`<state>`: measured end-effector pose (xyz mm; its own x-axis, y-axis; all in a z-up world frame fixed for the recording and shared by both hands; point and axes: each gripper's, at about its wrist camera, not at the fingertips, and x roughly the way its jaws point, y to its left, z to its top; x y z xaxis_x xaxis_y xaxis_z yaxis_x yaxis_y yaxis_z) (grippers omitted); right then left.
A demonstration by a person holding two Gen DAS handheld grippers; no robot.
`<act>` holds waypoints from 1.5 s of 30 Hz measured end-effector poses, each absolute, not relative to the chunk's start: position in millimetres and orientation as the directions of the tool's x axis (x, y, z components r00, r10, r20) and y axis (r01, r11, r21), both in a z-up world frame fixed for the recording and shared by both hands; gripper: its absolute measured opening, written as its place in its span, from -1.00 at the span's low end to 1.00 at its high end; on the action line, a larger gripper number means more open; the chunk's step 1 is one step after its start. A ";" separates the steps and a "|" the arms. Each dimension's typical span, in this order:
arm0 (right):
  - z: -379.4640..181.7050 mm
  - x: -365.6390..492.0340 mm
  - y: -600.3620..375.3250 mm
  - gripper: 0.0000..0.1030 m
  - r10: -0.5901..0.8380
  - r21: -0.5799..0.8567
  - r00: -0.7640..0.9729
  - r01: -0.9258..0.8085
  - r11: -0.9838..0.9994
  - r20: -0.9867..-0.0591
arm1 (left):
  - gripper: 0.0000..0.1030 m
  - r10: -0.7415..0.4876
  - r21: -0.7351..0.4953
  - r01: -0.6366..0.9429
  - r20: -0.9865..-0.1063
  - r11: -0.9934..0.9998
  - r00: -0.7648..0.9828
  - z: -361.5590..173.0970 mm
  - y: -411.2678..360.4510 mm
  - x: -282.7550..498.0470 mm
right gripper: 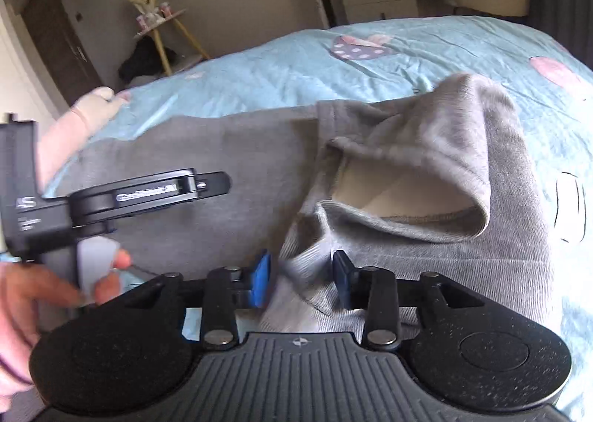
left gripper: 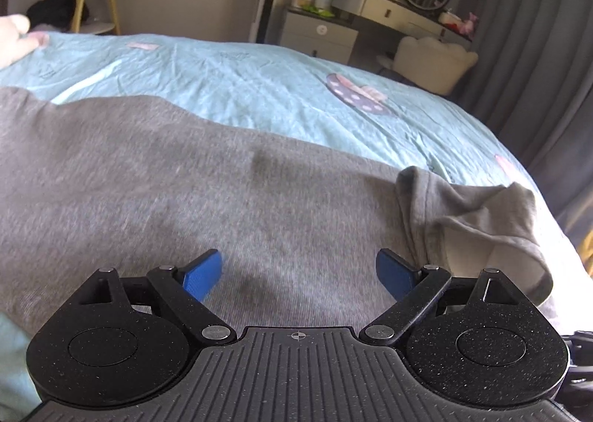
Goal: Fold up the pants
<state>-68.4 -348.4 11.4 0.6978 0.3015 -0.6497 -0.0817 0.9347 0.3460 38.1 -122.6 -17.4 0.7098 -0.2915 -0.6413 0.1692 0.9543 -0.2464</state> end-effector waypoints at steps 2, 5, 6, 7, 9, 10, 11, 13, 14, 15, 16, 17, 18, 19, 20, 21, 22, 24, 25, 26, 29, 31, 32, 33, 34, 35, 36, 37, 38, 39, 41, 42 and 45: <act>21.6 -78.8 -371.3 -0.11 0.281 0.378 0.741 -0.040 0.925 -0.610 | 0.83 -0.305 -0.267 0.168 -0.642 0.949 0.703 -18.0 -120.2 40.0; 29.7 -82.2 -408.7 -0.04 0.204 0.446 0.799 0.088 0.890 -0.566 | 0.83 -0.323 -0.286 0.174 -0.643 0.942 0.694 -18.4 -119.2 41.0; 30.3 -81.3 -422.6 -0.04 0.188 0.494 0.813 0.136 0.859 -0.551 | 0.83 -0.330 -0.289 0.180 -0.644 0.940 0.690 -18.4 -119.0 41.2; 29.1 -78.0 -436.0 -0.04 0.177 0.544 0.823 0.180 0.820 -0.540 | 0.83 -0.333 -0.288 0.186 -0.645 0.940 0.688 -18.4 -119.3 40.8; 23.7 -69.3 -456.9 -0.04 0.166 0.612 0.830 0.243 0.752 -0.533 | 0.83 -0.320 -0.263 0.190 -0.652 0.946 0.687 -18.5 -122.2 39.4; 21.3 -62.0 -462.5 -0.04 0.154 0.614 0.821 0.271 0.741 -0.549 | 0.83 -0.308 -0.248 0.188 -0.655 0.950 0.690 -18.9 -123.8 38.8; 19.2 -52.3 -464.5 -0.04 0.146 0.606 0.810 0.292 0.740 -0.568 | 0.83 -0.297 -0.236 0.185 -0.656 0.954 0.694 -19.3 -124.9 38.4; 12.7 -27.9 -464.6 -0.04 0.146 0.603 0.781 0.334 0.725 -0.607 | 0.83 -0.269 -0.215 0.167 -0.660 0.962 0.701 -20.4 -126.1 38.6; 9.4 -12.5 -461.8 -0.04 0.141 0.603 0.766 0.362 0.711 -0.627 | 0.83 -0.254 -0.204 0.156 -0.661 0.966 0.706 -21.0 -125.8 38.8; 6.5 2.2 -458.3 -0.02 0.141 0.600 0.748 0.389 0.699 -0.649 | 0.83 -0.237 -0.193 0.144 -0.660 0.971 0.713 -21.7 -125.4 38.6; 2.5 22.3 -453.5 0.00 0.139 0.590 0.723 0.419 0.690 -0.676 | 0.83 -0.216 -0.179 0.129 -0.658 0.975 0.721 -21.8 -124.6 38.6; 2.5 37.1 -446.2 0.01 0.157 0.598 0.724 0.405 0.692 -0.672 | 0.83 -0.198 -0.167 0.115 -0.657 0.979 0.728 -21.6 -123.2 39.1; 4.4 48.6 -439.0 0.01 0.202 0.629 0.747 0.345 0.697 -0.633 | 0.83 -0.189 -0.166 0.105 -0.654 0.981 0.733 -21.3 -121.8 39.1; 10.3 55.7 -432.3 0.05 0.249 0.670 0.784 0.267 0.692 -0.569 | 0.83 -0.188 -0.171 0.098 -0.652 0.980 0.735 -21.2 -120.2 39.0; 16.5 58.8 -427.3 0.11 0.280 0.707 0.819 0.201 0.678 -0.501 | 0.83 -0.190 -0.177 0.096 -0.653 0.980 0.733 -21.5 -119.3 39.2; 21.9 57.6 -426.4 0.24 0.308 0.743 0.847 0.142 0.654 -0.434 | 0.83 -0.192 -0.180 0.096 -0.655 0.979 0.731 -21.8 -119.2 39.0; 25.6 54.1 -428.2 0.25 0.331 0.779 0.867 0.097 0.620 -0.371 | 0.83 -0.197 -0.180 0.102 -0.653 0.978 0.731 -21.6 -119.7 38.2; 30.9 40.4 -434.3 0.33 0.345 0.819 0.892 0.047 0.572 -0.293 | 0.83 -0.212 -0.178 0.125 -0.643 0.976 0.736 -20.8 -122.3 36.3; 33.0 32.3 -436.7 0.42 0.326 0.808 0.895 0.063 0.585 -0.306 | 0.83 -0.225 -0.179 0.142 -0.637 0.973 0.738 -20.5 -124.2 35.4; 34.5 22.6 -439.9 0.43 0.293 0.785 0.897 0.090 0.613 -0.332 | 0.83 -0.239 -0.181 0.160 -0.629 0.970 0.739 -20.1 -126.1 34.5; 33.0 -20.9 -449.4 0.43 0.190 0.705 0.901 0.159 0.691 -0.390 | 0.83 -0.296 -0.201 0.218 -0.616 0.955 0.730 -19.1 -131.2 32.2; 24.6 -59.2 -453.4 0.43 0.129 0.668 0.895 0.217 0.712 -0.428 | 0.83 -0.354 -0.248 0.254 -0.609 0.935 0.710 -18.1 -132.1 31.4; 18.0 -75.8 -455.5 0.43 0.099 0.655 0.888 0.251 0.713 -0.449 | 0.83 -0.384 -0.274 0.271 -0.603 0.923 0.699 -17.5 -132.5 30.8; 11.0 -91.0 -456.1 0.43 0.083 0.651 0.882 0.277 0.706 -0.464 | 0.83 -0.414 -0.298 0.290 -0.599 0.910 0.685 -17.0 -133.5 30.4; 0.3 -105.7 -456.7 0.38 0.072 0.648 0.871 0.304 0.698 -0.486 | 0.83 -0.444 -0.320 0.310 -0.596 0.895 0.669 -16.6 -134.8 29.9; -6.3 -114.0 -455.7 0.31 0.063 0.633 0.859 0.324 0.703 -0.509 | 0.83 -0.471 -0.338 0.329 -0.593 0.882 0.653 -16.3 -136.7 29.2; -12.9 -122.1 -453.2 0.11 0.046 0.609 0.847 0.341 0.716 -0.530 | 0.83 -0.489 -0.347 0.346 -0.594 0.872 0.639 -16.0 -139.3 28.6; -20.2 -126.9 -450.5 -0.03 0.027 0.582 0.830 0.366 0.726 -0.557 | 0.83 -0.499 -0.349 0.357 -0.598 0.866 0.627 -16.0 -142.5 28.6; -23.9 -128.9 -451.0 -0.09 0.026 0.583 0.817 0.388 0.714 -0.576 | 0.82 -0.504 -0.348 0.364 -0.607 0.864 0.614 -16.5 -147.1 29.2; -24.9 -129.6 -453.0 -0.20 0.030 0.597 0.820 0.390 0.701 -0.572 | 0.80 -0.511 -0.354 0.368 -0.620 0.860 0.596 -17.2 -150.7 30.7; -24.5 -129.1 -456.5 -0.23 0.025 0.618 0.840 0.379 0.688 -0.542 | 0.74 -0.537 -0.402 0.356 -0.643 0.843 0.546 -20.3 -155.5 36.0; -26.7 -127.4 -456.7 -0.23 0.032 0.624 0.840 0.377 0.684 -0.542 | 0.73 -0.559 -0.441 0.343 -0.648 0.829 0.518 -21.5 -157.2 39.2; -36.1 -122.6 -459.0 -0.23 0.052 0.632 0.820 0.396 0.666 -0.569 | 0.73 -0.636 -0.569 0.290 -0.640 0.770 0.432 -26.6 -161.2 53.4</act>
